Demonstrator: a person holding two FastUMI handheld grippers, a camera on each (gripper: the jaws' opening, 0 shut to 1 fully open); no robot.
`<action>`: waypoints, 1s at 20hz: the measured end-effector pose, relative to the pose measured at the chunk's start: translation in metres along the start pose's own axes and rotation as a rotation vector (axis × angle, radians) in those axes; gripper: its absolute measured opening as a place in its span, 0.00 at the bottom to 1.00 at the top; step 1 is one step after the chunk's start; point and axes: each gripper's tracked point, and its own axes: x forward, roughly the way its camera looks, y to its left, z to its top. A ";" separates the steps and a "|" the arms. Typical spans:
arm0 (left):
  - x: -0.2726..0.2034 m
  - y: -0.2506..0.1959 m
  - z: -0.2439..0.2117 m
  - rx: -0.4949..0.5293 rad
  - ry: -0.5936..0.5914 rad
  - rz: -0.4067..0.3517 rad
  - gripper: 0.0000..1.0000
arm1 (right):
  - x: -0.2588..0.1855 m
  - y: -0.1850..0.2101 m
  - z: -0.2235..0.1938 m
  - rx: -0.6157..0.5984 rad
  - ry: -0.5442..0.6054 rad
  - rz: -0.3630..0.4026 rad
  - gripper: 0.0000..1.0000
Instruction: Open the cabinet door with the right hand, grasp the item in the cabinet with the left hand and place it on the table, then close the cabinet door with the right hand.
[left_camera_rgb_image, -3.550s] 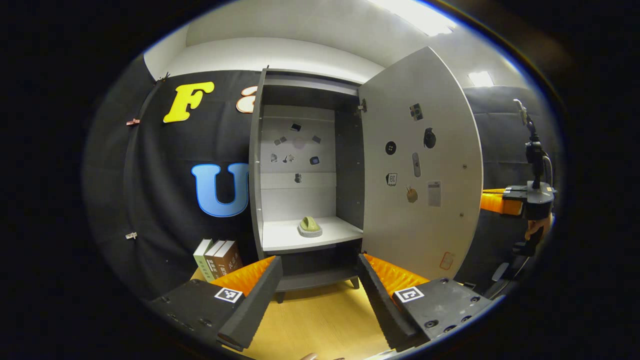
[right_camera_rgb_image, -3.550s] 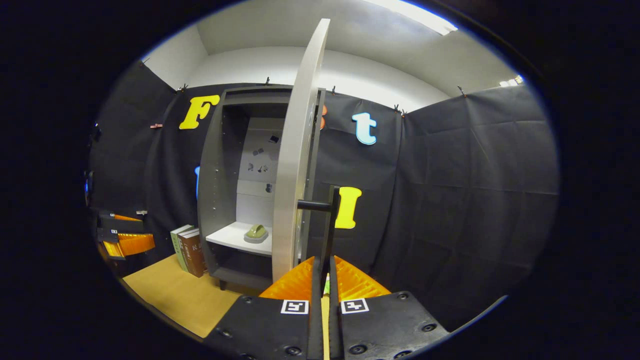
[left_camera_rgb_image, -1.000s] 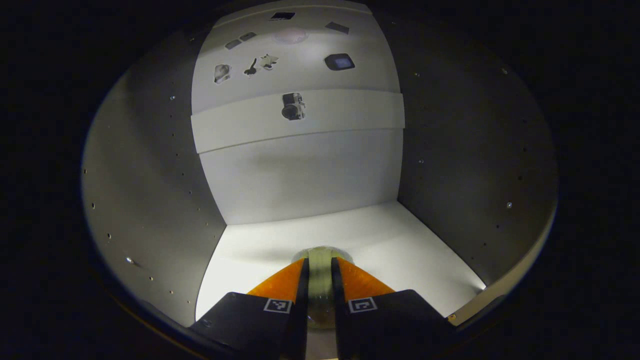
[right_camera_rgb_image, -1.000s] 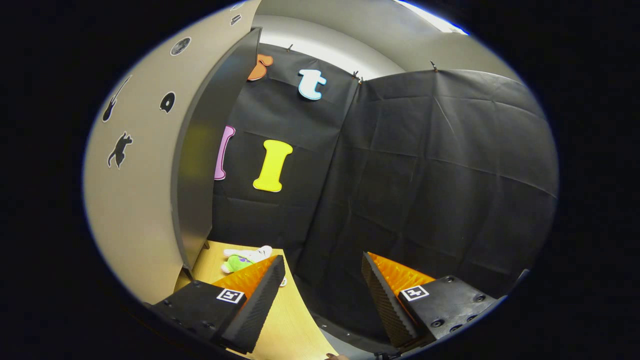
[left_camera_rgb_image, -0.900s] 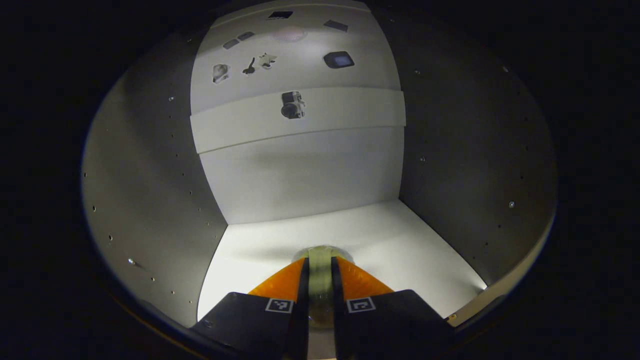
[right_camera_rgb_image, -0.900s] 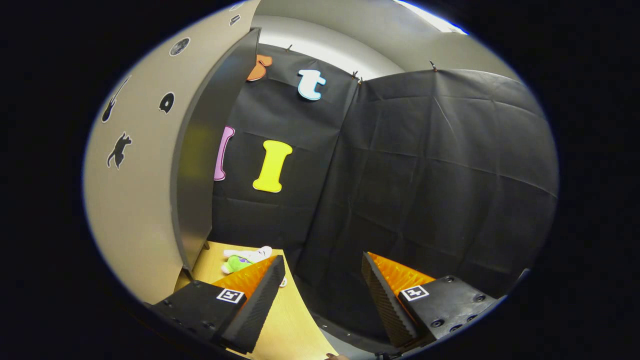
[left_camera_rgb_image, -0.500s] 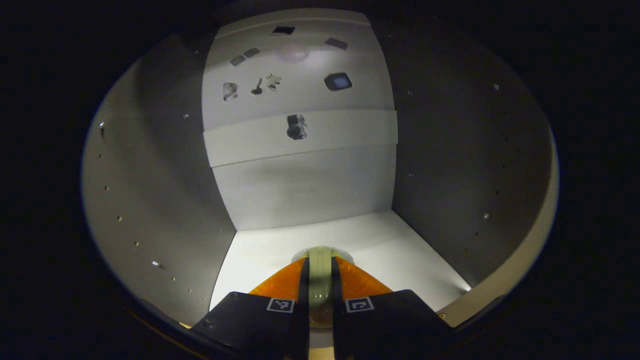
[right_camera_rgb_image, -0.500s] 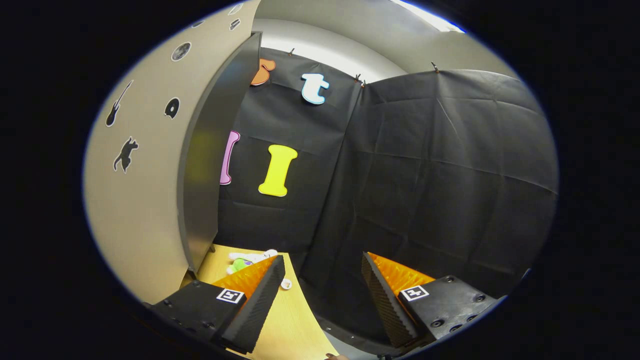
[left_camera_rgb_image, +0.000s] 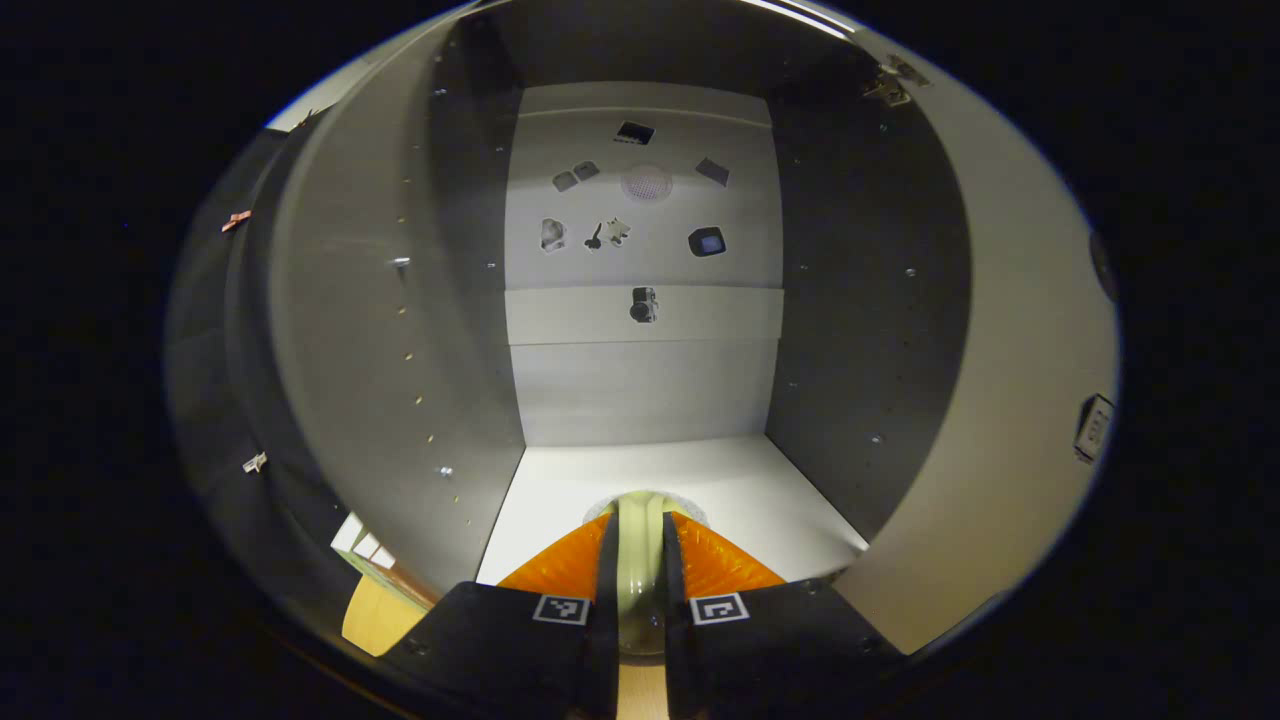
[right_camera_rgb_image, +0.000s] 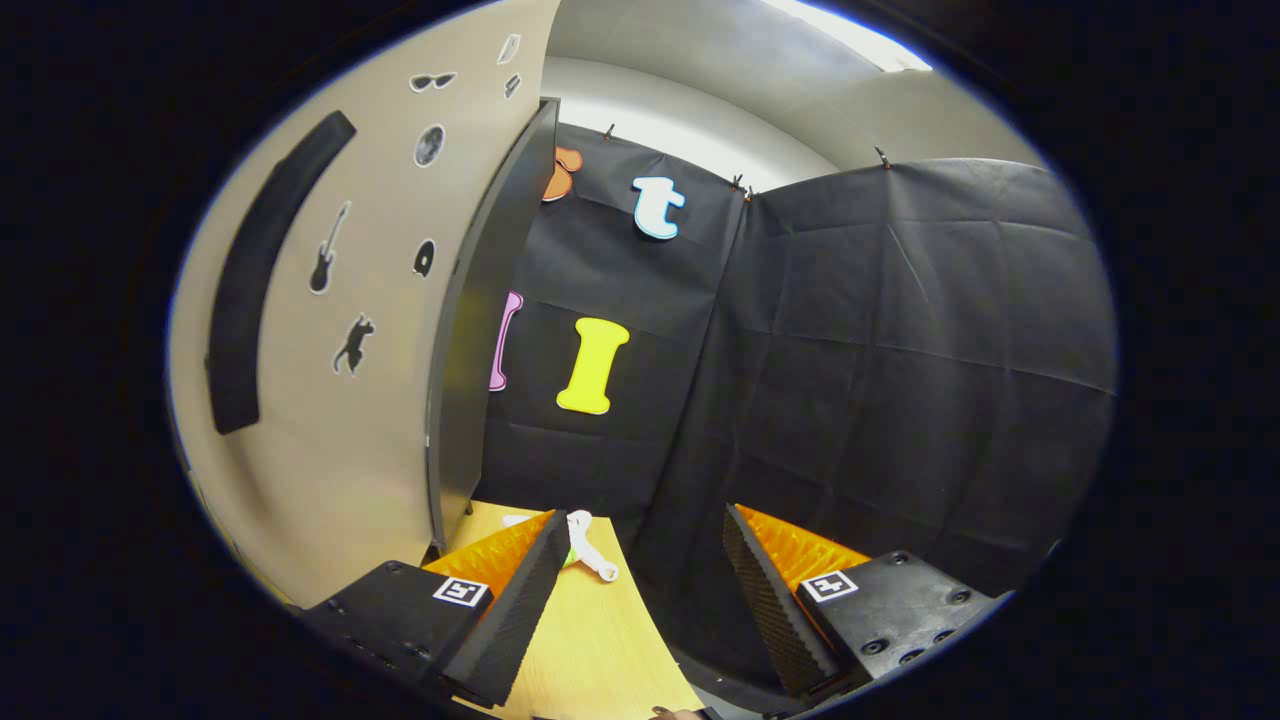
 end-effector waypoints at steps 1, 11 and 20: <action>-0.017 0.004 -0.007 0.002 0.000 0.006 0.22 | -0.011 0.005 0.003 0.002 -0.003 0.007 0.97; -0.161 0.000 -0.115 0.010 0.039 -0.011 0.22 | -0.142 0.031 0.029 0.066 -0.048 0.048 0.94; -0.198 -0.052 -0.235 -0.087 0.110 -0.085 0.23 | -0.190 0.030 0.025 0.073 -0.041 0.124 0.97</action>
